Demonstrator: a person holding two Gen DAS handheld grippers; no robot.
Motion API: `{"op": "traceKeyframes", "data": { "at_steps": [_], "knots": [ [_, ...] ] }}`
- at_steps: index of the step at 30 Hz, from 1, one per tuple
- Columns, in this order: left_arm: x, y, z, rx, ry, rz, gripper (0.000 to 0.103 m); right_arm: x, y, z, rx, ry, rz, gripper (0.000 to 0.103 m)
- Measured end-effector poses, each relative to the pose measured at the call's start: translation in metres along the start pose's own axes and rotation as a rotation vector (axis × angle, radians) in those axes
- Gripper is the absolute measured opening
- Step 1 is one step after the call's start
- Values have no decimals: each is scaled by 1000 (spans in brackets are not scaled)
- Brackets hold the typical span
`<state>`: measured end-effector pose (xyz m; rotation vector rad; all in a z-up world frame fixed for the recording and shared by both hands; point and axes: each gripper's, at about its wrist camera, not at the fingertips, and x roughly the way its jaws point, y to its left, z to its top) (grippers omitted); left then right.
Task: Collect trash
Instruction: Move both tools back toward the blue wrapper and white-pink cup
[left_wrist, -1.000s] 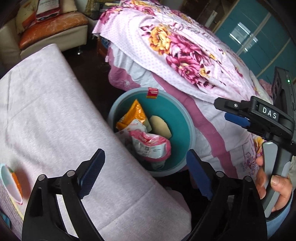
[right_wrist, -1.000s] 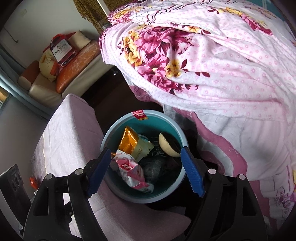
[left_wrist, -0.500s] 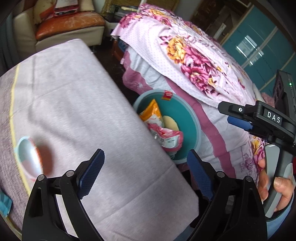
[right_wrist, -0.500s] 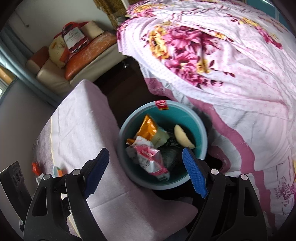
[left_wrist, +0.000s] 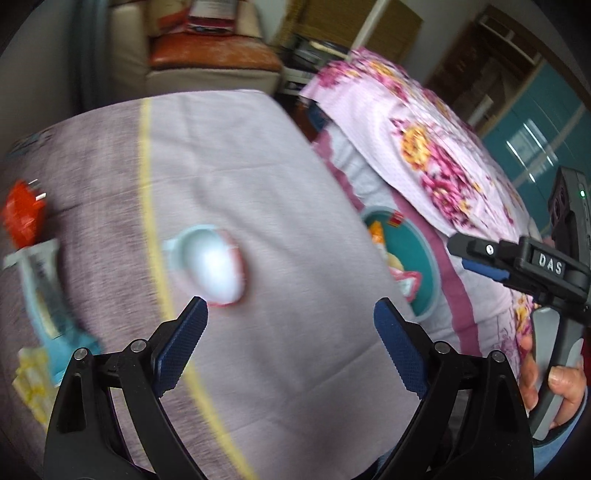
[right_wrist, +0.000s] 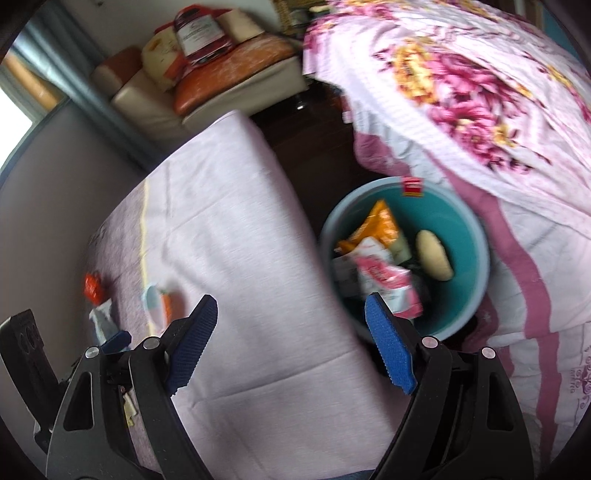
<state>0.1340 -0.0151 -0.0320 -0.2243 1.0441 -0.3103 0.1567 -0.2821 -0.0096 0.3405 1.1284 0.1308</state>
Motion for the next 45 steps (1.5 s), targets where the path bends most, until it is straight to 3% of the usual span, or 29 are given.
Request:
{"op": "traceKeyframes", "data": {
  "at_steps": [6, 18, 27, 28, 29, 31, 33, 37, 39, 40, 42, 43, 44, 45],
  "knots": [
    [-37, 53, -8, -73, -67, 58, 92, 17, 52, -10, -87, 57, 21, 78],
    [-57, 163, -27, -284, -73, 152, 92, 71, 129, -21, -238, 153, 45, 78],
    [-46, 190, -24, -330, -63, 167, 92, 116, 148, -10, -267, 202, 22, 78],
    [-44, 191, -24, -333, -59, 169, 92, 121, 149, -9, -268, 208, 18, 75],
    [-42, 192, -24, -335, -56, 168, 92, 126, 151, -9, -266, 221, 21, 64],
    [-40, 192, -24, -332, -49, 170, 92, 134, 153, -7, -267, 234, 33, 49],
    [-37, 191, -23, -328, -44, 174, 92, 142, 155, -7, -274, 235, 48, 48],
    [-35, 189, -21, -312, -51, 193, 91, 151, 163, -9, -313, 229, 60, 35],
    [-31, 187, -18, -307, -47, 206, 83, 157, 165, -11, -321, 222, 61, 29],
    [-28, 186, -18, -308, -40, 202, 79, 159, 165, -11, -326, 214, 60, 19],
    [-25, 184, -17, -305, -26, 206, 54, 157, 166, -13, -343, 185, 58, 10],
    [-22, 182, -17, -297, -16, 211, 48, 157, 167, -14, -347, 179, 58, 6],
    [-19, 179, -18, -284, -7, 222, 31, 153, 165, -14, -351, 161, 58, 5],
    [-18, 177, -18, -275, -4, 227, 27, 150, 164, -14, -351, 149, 58, 4]
  ]
}}
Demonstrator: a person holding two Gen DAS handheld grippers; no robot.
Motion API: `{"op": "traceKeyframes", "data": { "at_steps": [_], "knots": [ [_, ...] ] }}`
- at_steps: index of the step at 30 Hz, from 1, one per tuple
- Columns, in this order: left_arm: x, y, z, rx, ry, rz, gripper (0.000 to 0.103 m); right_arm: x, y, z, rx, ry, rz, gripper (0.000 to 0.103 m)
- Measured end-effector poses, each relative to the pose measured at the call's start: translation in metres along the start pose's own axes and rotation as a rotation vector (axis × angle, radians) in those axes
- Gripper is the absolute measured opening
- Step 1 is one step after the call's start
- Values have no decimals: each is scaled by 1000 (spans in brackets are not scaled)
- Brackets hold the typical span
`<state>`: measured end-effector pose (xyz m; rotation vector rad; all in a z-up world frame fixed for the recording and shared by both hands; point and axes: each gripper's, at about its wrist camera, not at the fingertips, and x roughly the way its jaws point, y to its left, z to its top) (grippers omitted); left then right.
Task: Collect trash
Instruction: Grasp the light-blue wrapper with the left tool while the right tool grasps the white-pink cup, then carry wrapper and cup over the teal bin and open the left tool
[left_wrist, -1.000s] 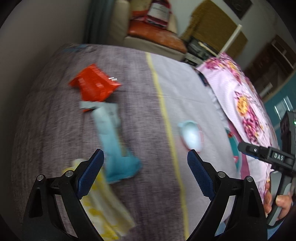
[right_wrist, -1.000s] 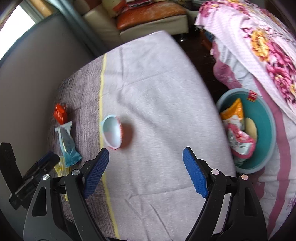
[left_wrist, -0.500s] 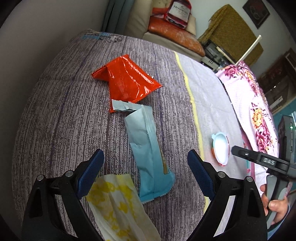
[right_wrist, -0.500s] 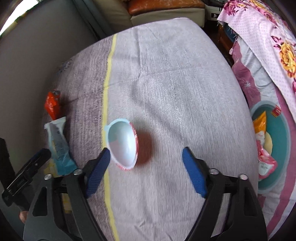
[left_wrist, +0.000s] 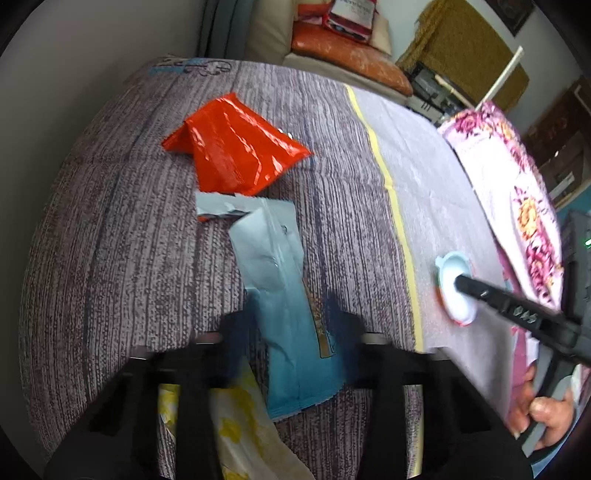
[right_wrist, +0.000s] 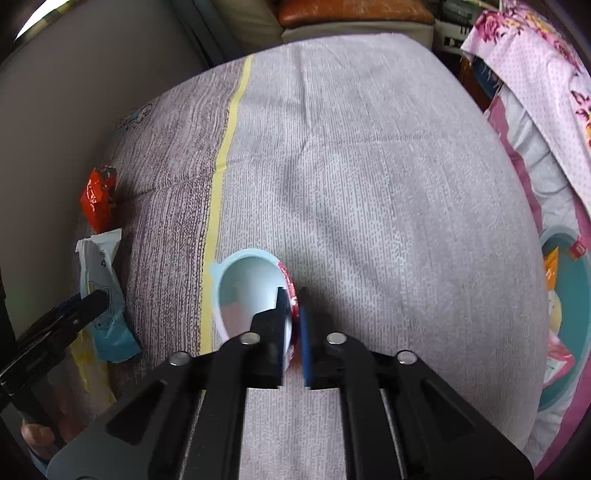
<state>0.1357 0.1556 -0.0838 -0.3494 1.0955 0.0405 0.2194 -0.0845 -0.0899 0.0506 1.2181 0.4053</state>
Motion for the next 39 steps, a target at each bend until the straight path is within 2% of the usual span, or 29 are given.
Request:
{"op": "traceKeyframes", "data": {
  "at_steps": [3, 15, 34, 39],
  "knots": [
    [-4, -8, -1, 20, -19, 10, 17, -14, -10, -3, 27, -41, 4, 4],
    [-20, -56, -5, 90, -30, -66, 17, -71, -53, -18, 121, -122, 43, 4],
    [-26, -179, -21, 296, -27, -153, 17, -141, -115, -54, 235, -255, 67, 4],
    [-25, -214, -26, 356, -20, -193, 17, -165, -142, -63, 284, -314, 58, 4]
  ]
}}
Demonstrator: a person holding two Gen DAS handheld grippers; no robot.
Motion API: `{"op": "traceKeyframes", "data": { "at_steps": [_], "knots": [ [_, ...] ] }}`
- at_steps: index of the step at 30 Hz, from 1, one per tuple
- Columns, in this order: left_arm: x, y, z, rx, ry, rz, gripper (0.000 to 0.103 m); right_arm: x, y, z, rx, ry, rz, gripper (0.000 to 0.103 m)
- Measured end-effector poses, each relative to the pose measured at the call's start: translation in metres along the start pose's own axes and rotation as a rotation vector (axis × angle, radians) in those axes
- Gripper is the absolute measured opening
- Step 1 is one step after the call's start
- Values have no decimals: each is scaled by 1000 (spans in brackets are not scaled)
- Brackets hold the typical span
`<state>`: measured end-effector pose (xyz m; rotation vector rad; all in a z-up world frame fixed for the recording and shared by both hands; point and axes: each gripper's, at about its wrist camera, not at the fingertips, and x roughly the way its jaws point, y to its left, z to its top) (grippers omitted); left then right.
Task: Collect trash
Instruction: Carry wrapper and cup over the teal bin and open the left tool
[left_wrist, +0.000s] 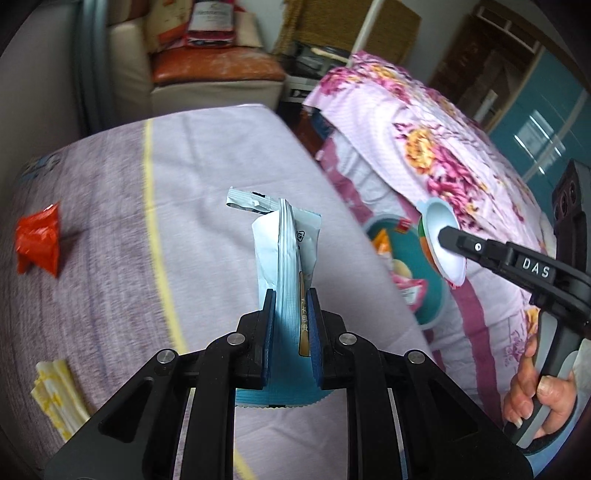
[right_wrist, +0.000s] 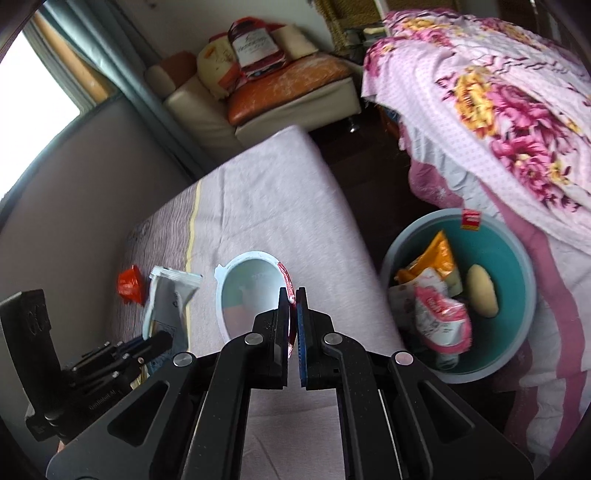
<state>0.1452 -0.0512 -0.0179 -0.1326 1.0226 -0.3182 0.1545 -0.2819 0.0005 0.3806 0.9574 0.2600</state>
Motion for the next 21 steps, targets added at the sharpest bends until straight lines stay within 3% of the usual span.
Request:
{"op": "traceKeyframes", "data": {
  "at_steps": [8, 13, 21],
  "knots": [
    [33, -69, 13, 121, 40, -74, 17, -43, -71, 12, 108, -99, -75, 4],
    [62, -114, 16, 196, 80, -107, 17, -51, -108, 16, 166, -107, -105, 4],
    [93, -152, 23, 231, 128, -134, 17, -50, -153, 22, 215, -96, -119, 4]
  ]
}}
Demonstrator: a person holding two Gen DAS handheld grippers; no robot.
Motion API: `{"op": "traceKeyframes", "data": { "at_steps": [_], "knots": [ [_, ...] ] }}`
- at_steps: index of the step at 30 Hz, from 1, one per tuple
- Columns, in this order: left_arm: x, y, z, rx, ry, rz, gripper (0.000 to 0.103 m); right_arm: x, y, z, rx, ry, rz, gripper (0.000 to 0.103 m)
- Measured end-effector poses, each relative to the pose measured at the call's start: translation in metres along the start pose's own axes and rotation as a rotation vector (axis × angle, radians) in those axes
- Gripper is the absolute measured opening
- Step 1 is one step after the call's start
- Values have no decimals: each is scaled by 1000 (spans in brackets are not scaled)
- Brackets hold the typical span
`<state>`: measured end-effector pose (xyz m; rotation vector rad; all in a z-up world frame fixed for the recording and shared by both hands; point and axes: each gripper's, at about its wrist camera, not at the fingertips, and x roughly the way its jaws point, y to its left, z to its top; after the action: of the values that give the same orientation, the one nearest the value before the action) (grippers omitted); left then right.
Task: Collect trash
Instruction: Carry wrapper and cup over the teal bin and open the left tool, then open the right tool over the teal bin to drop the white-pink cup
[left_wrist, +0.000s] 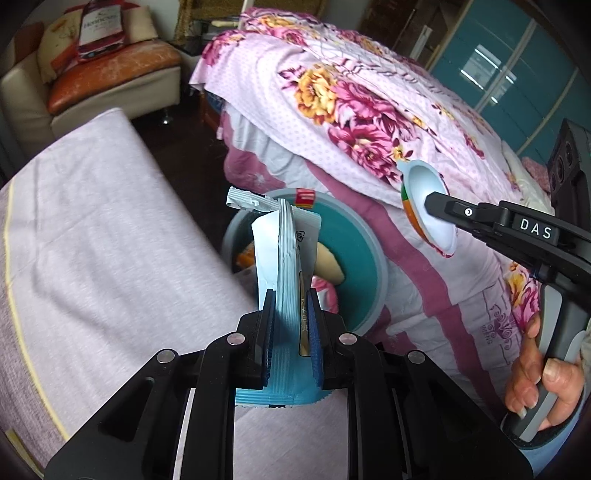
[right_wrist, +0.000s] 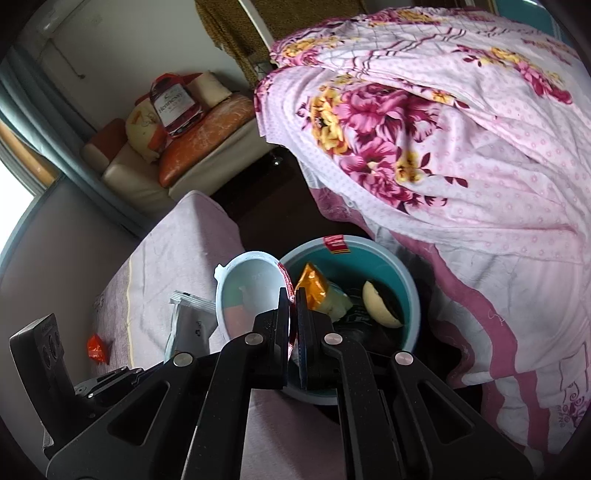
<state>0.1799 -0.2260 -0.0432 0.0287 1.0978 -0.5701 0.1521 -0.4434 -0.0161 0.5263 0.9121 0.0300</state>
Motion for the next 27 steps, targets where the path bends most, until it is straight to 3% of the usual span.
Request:
{"op": "traceKeyframes", "data": {
  "at_steps": [19, 21, 23, 24, 27],
  "knots": [
    [60, -39, 34, -19, 78, -121, 18, 0, -27, 33, -4, 20, -89, 4],
    [65, -41, 36, -22, 90, -135, 31, 1, -27, 36, -6, 25, -92, 4],
    [68, -39, 35, -34, 93, -132, 73, 2, -27, 37, -12, 30, -96, 4],
    [67, -38, 35, -42, 82, -125, 81, 2, -25, 38, -17, 34, -98, 4],
    [63, -27, 33, -65, 73, -122, 82, 7, -22, 41, -26, 42, -97, 4]
  ]
}}
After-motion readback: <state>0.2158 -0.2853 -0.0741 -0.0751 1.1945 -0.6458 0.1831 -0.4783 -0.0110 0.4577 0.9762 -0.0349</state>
